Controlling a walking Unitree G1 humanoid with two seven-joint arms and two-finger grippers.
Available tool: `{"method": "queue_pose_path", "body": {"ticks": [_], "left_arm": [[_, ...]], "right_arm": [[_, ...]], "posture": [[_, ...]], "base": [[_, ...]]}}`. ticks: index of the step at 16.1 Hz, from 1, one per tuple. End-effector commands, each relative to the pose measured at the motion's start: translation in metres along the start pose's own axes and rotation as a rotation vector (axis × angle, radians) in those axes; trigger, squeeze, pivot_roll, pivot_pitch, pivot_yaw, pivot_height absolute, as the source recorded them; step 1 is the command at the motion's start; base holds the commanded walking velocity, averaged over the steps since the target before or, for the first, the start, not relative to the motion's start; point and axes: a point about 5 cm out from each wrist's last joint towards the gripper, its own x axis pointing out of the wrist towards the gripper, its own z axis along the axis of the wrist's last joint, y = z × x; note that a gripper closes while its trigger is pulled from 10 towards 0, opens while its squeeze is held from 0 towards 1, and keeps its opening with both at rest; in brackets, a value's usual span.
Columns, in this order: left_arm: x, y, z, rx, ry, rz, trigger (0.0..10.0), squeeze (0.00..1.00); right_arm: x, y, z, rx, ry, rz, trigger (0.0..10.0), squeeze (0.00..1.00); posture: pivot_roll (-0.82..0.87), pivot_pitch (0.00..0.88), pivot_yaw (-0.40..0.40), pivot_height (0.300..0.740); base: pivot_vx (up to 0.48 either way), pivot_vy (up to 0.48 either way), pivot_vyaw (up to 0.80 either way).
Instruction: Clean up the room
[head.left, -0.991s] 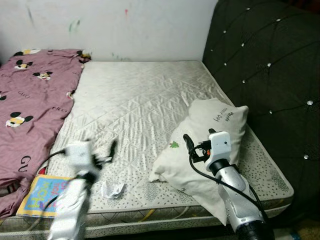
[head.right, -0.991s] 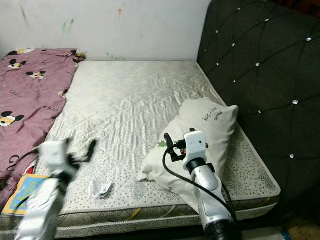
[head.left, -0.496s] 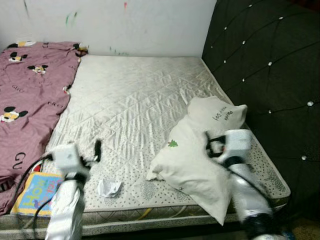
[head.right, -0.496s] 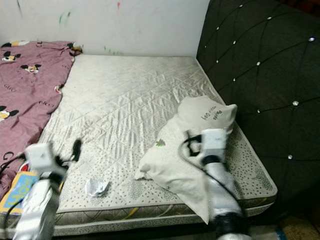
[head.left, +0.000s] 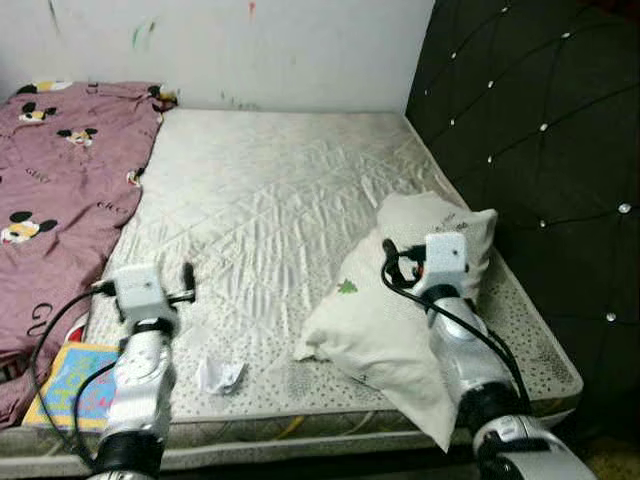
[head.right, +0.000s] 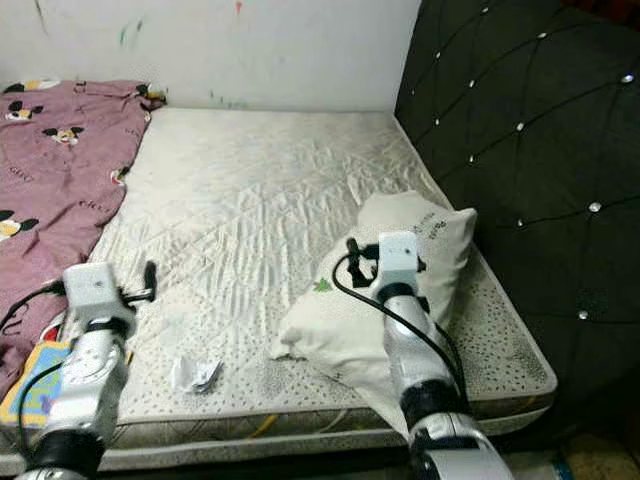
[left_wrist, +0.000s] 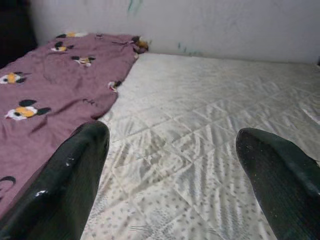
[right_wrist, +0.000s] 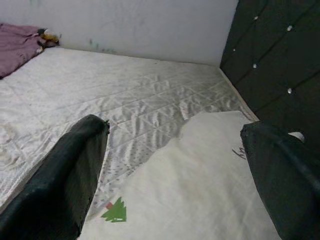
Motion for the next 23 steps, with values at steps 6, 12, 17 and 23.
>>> {"method": "queue_pose_path", "body": {"ticks": [6,12,17,23], "left_arm": [[-0.004,-0.006,0.006,-0.033,-0.064,0.007,10.0,0.0],[-0.024,0.007,-0.009,0.01,0.008,-0.061,10.0,0.0],[-0.044,-0.003,-0.009,-0.114,0.037,-0.092,10.0,0.0],[-0.054,-0.015,-0.008,-0.15,0.066,-0.154,10.0,0.0]], "right_arm": [[-0.001,0.009,-0.01,-0.038,0.038,0.043,10.0,0.0],[-0.024,0.002,-0.02,-0.009,-0.018,-0.032,10.0,0.0],[-0.042,-0.002,-0.027,-0.033,0.011,0.003,10.0,0.0],[-0.06,-0.014,-0.027,-0.018,0.028,-0.019,10.0,0.0]], "posture": [[0.09,0.0,-0.075,0.74],[0.04,0.0,-0.001,0.74],[0.04,0.053,-0.051,0.74],[0.0,0.117,-0.049,0.74]], "base": [[0.0,0.0,0.27],[0.0,0.0,0.37],[0.0,0.055,0.0],[0.0,0.451,0.0]]}}
